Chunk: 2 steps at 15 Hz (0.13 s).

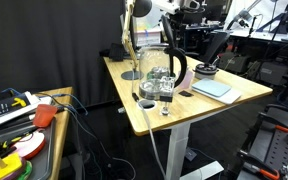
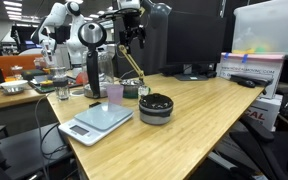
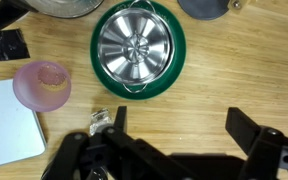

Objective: Take the silver lid from the table and place it on the silver pot

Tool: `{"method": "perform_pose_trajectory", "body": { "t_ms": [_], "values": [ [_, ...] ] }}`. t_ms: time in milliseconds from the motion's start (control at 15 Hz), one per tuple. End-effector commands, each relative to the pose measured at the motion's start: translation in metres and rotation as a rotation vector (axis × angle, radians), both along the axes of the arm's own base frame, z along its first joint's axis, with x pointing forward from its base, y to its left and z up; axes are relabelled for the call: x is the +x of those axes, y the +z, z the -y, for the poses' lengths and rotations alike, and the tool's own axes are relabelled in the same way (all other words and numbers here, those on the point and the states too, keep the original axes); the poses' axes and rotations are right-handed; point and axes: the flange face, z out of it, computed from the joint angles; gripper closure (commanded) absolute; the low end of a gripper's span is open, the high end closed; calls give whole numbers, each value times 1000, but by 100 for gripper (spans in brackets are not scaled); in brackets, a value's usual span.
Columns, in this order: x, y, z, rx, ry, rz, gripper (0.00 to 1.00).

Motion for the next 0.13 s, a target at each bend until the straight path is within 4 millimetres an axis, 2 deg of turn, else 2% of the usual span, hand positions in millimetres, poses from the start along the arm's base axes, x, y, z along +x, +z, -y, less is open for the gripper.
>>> {"method": "perform_pose_trajectory", "body": {
  "t_ms": [0, 67],
  "values": [
    [0, 1, 0, 0, 0, 0, 0],
    [0, 1, 0, 0, 0, 0, 0]
  ]
}}
